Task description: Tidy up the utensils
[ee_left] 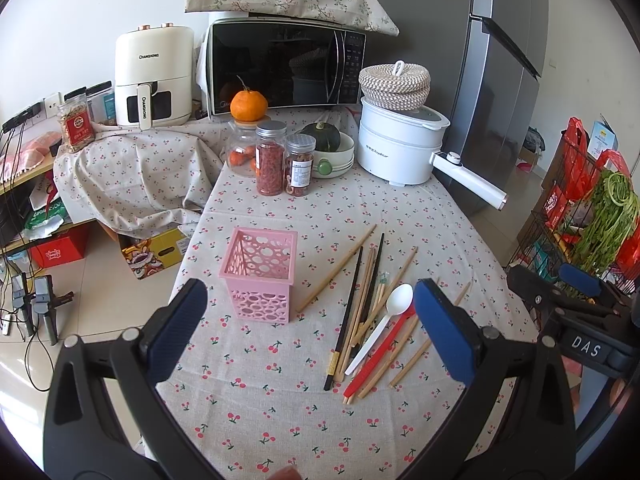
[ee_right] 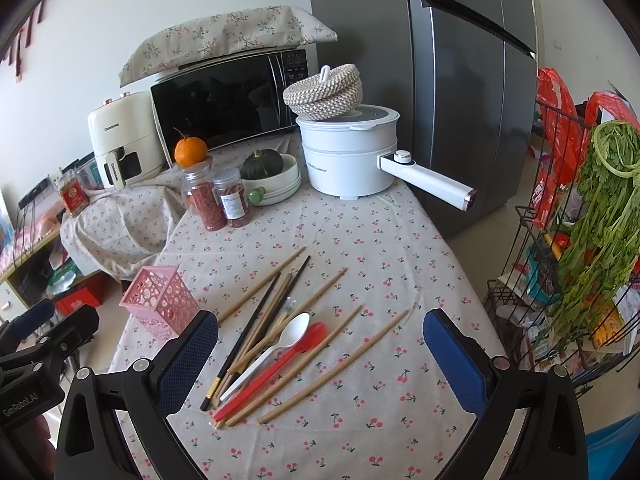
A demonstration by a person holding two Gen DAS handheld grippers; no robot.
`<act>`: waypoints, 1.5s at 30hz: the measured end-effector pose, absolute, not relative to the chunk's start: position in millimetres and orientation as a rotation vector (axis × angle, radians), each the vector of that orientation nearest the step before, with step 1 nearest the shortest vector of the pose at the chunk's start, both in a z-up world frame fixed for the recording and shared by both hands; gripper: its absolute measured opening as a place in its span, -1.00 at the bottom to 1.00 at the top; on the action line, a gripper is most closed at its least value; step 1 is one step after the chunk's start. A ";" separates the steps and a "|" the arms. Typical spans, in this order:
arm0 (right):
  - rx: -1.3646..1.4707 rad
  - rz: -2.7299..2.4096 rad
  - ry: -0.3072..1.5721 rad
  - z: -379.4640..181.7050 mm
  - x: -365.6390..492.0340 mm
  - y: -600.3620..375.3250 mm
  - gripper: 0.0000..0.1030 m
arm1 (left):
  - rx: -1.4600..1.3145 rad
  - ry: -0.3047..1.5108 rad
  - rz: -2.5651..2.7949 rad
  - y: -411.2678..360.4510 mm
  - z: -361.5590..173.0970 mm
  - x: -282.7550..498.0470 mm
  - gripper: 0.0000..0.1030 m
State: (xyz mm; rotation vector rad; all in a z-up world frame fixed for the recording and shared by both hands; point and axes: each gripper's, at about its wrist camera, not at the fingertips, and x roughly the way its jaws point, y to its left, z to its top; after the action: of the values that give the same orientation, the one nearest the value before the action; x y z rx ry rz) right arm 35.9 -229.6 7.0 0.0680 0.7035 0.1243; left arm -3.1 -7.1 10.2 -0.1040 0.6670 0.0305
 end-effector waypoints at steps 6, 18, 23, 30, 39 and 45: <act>0.069 0.126 0.710 5.6 36.7 -229.9 1.00 | -0.076 0.675 0.039 -8.2 9.2 -2.4 0.99; 0.077 0.136 0.744 2.2 41.8 -230.5 1.00 | -0.026 0.687 0.038 -13.8 9.5 3.0 0.99; 0.075 0.139 0.764 2.5 50.9 -235.8 1.00 | -0.010 0.719 -0.004 -24.3 14.6 20.8 0.99; 0.167 0.154 0.907 -14.0 93.1 -269.3 1.00 | 0.059 0.934 -0.151 -57.7 -3.3 74.1 0.99; 0.224 0.105 1.072 -55.6 135.1 -296.7 0.73 | 0.000 1.201 -0.293 -107.2 -61.9 158.0 -0.11; 0.287 0.063 1.166 -82.2 154.4 -310.0 0.46 | 0.096 1.264 -0.310 -142.2 -104.7 203.9 -0.49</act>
State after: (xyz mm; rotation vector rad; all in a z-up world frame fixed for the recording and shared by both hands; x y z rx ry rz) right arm 154.4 -310.0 -82.2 0.2872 1.1657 0.0629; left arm 203.9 -142.2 -104.7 0.0964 1.2644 -0.3097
